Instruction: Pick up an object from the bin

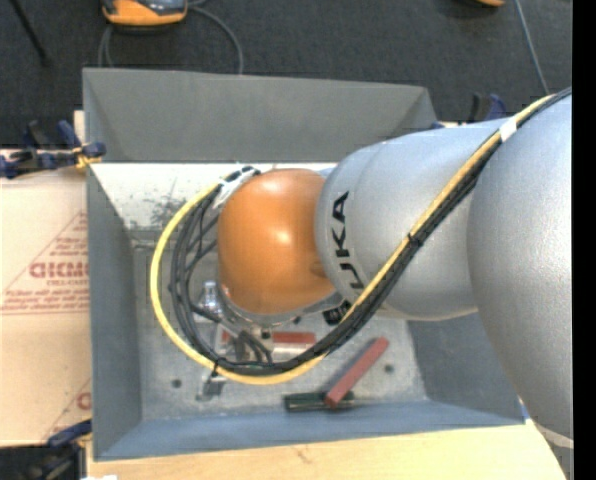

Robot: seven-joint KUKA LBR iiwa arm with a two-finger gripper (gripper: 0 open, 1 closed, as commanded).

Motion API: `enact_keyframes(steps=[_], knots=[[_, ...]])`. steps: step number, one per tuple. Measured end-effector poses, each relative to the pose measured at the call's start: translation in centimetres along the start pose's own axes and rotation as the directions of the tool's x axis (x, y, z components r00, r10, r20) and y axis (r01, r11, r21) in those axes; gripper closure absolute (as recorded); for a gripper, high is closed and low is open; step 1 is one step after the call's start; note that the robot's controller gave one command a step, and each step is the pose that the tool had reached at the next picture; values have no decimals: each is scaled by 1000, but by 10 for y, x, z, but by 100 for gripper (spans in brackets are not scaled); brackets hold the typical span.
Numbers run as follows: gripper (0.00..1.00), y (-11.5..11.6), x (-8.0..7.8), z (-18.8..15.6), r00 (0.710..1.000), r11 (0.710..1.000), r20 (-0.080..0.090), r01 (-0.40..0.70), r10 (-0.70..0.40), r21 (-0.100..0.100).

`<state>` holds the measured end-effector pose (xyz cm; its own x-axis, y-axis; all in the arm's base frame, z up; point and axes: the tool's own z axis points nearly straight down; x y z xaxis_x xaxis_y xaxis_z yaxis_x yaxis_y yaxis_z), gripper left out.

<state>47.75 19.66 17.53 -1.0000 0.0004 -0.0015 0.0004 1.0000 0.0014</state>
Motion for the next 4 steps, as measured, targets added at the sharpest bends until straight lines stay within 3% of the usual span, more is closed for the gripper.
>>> enact_keyframes(steps=[1,2,3,4], knots=[[0,-64,-22,74,998,998,6,61,-61,1],[0,-80,-30,72,999,999,-2,54,-54,1],[0,-97,-71,62,1000,1000,3,-17,17,0],[0,-114,-74,96,986,986,2,168,-168,2]])
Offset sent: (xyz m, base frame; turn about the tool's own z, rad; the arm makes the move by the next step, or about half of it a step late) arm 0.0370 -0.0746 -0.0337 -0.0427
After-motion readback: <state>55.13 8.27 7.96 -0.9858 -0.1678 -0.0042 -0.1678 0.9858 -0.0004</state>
